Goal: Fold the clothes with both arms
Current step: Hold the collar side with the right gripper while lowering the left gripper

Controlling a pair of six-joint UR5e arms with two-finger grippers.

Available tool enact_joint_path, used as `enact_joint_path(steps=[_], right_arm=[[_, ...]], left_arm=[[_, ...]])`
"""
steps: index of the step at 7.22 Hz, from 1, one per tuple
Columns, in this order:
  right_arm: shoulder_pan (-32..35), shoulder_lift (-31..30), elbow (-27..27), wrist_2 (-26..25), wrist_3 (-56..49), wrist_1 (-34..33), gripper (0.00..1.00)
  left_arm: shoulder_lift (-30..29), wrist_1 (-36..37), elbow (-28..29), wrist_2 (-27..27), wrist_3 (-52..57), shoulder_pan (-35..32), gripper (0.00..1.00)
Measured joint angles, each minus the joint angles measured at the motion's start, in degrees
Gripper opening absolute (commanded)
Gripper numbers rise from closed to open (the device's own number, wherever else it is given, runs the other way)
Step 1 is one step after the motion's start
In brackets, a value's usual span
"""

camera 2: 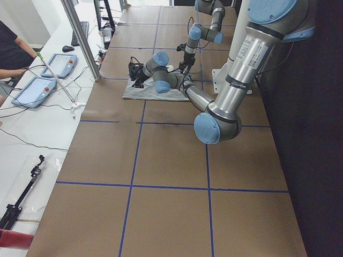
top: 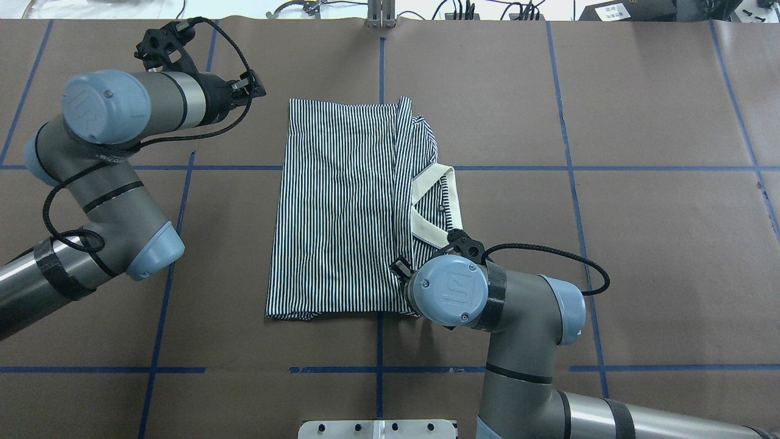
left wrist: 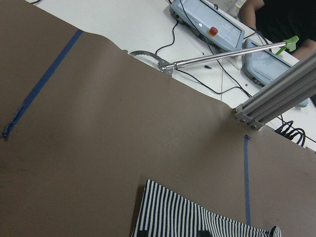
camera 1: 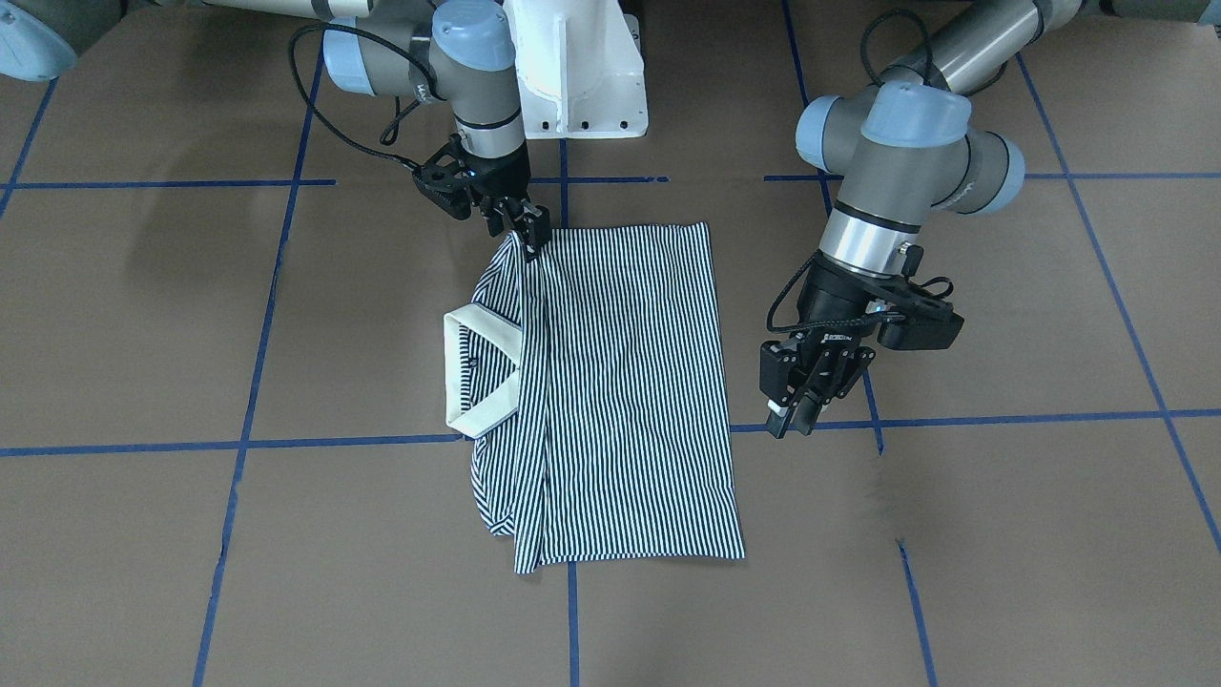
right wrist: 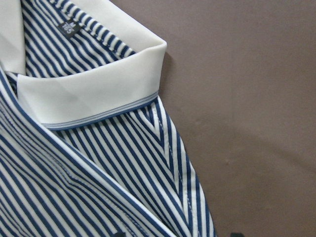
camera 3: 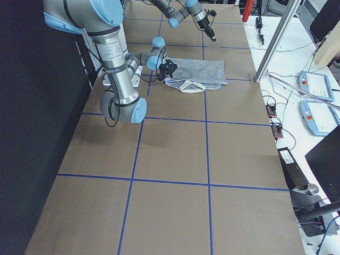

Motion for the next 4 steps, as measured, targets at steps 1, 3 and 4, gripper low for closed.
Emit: enact_joint_path(steps=[1,3,4], right_arm=[[-0.07,0.00,-0.10,0.00,0.12,0.01,0.61],[-0.22,0.03,-0.20,0.00,0.20,-0.05,0.53],[-0.33,0.11,-0.30,0.00,0.23,-0.05,0.42]], left_arm=[[0.00,0.00,-0.01,0.00,0.00,0.00,0.45],[0.00,0.02,-0.06,0.00,-0.02,-0.01,0.45],[-0.01,0.06,-0.17,0.00,-0.06,-0.05,0.45]])
